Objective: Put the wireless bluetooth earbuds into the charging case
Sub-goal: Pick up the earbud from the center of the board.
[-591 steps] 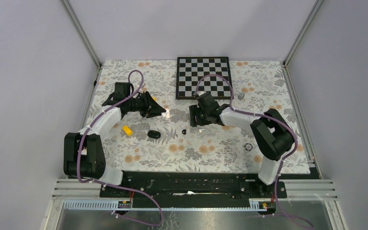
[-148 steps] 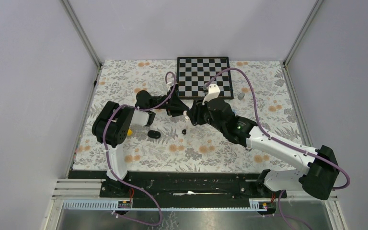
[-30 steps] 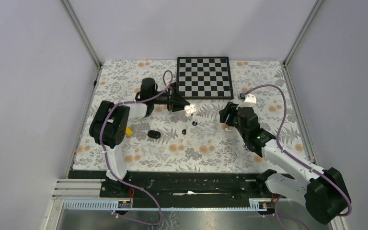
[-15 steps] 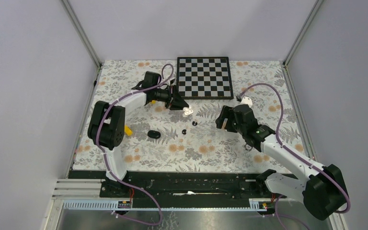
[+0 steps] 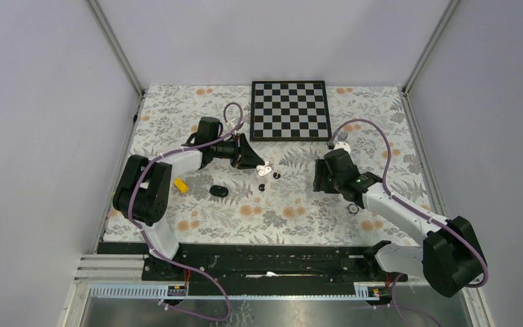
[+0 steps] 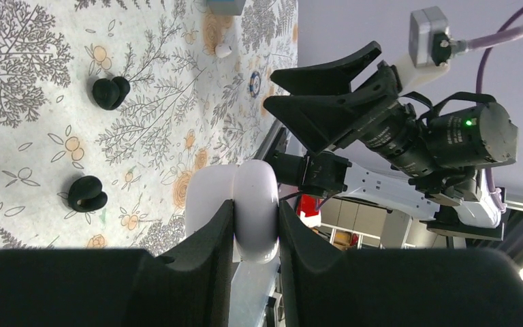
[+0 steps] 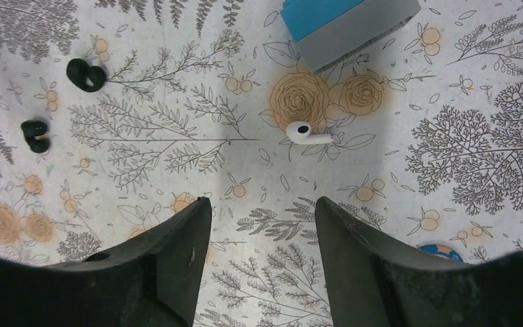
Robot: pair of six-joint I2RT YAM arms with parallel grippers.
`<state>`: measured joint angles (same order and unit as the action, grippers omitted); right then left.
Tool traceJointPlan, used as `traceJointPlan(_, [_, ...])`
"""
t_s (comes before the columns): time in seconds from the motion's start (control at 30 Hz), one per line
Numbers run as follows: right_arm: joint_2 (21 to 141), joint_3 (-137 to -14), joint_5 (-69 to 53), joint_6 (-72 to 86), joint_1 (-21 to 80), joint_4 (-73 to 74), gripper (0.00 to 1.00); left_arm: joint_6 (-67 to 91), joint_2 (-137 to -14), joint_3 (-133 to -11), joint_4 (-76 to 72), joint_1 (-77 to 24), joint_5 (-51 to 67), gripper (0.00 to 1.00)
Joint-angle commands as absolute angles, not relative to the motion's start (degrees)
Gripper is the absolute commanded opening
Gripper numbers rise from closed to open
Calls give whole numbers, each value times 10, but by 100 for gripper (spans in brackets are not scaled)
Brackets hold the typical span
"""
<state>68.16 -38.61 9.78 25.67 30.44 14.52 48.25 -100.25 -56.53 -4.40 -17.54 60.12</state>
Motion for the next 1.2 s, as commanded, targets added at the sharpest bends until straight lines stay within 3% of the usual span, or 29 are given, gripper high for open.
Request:
traceJointPlan(0.0, [712,-415,129,230,301,146,60,519,-979,-555,-163,-173,623,0])
traceJointPlan(0.23, [761,-410,150,232,297,95,42,520,-985,-557,-150,-173,621,0])
traceJointPlan(1.17, [902,-447,165,192,289,41,35,485,-974,-572,-93,-173,604,0])
